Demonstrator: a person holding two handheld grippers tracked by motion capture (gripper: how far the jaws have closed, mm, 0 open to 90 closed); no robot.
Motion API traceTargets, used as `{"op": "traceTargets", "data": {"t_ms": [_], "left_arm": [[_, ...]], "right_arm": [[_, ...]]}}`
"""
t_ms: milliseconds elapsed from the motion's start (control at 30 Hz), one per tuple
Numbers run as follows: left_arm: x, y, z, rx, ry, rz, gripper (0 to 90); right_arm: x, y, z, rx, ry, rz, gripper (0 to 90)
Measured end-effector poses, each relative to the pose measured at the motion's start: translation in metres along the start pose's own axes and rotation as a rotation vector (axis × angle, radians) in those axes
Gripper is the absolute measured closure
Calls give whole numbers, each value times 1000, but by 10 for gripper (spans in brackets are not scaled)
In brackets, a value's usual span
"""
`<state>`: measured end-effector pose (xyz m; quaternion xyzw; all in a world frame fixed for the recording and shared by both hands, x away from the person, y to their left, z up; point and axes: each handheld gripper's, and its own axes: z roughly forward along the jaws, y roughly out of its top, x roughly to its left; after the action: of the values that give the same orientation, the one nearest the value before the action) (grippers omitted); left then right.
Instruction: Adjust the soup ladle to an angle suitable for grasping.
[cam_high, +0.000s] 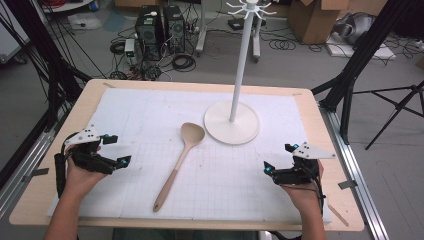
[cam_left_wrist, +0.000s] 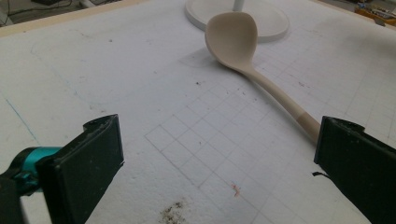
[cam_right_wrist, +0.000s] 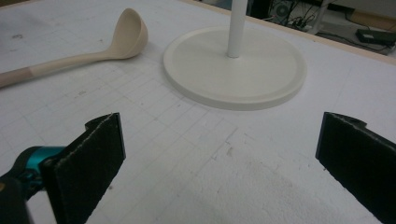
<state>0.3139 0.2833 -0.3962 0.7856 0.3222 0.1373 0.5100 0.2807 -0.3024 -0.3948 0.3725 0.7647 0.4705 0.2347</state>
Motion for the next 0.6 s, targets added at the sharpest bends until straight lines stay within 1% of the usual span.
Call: {"op": "traceTargets", "data": {"t_ms": [100, 200, 300, 433, 600], "left_arm": [[0, 0, 0, 3, -1, 1, 16], [0, -1, 0, 1, 2, -6, 16], [0, 0, -1, 5, 9, 1, 16], [-2, 1, -3, -7, 5, 2, 16], [-1, 1, -2, 2, 2, 0, 16]], "right_arm": [[0, 0, -1, -2, 1, 3, 1], [1, 1, -1, 0, -1, -3, 1], [1, 1, -1, -1, -1, -2, 1], [2, 2, -3, -5, -1, -5, 1], [3, 2, -2, 2, 0, -4, 1]]}}
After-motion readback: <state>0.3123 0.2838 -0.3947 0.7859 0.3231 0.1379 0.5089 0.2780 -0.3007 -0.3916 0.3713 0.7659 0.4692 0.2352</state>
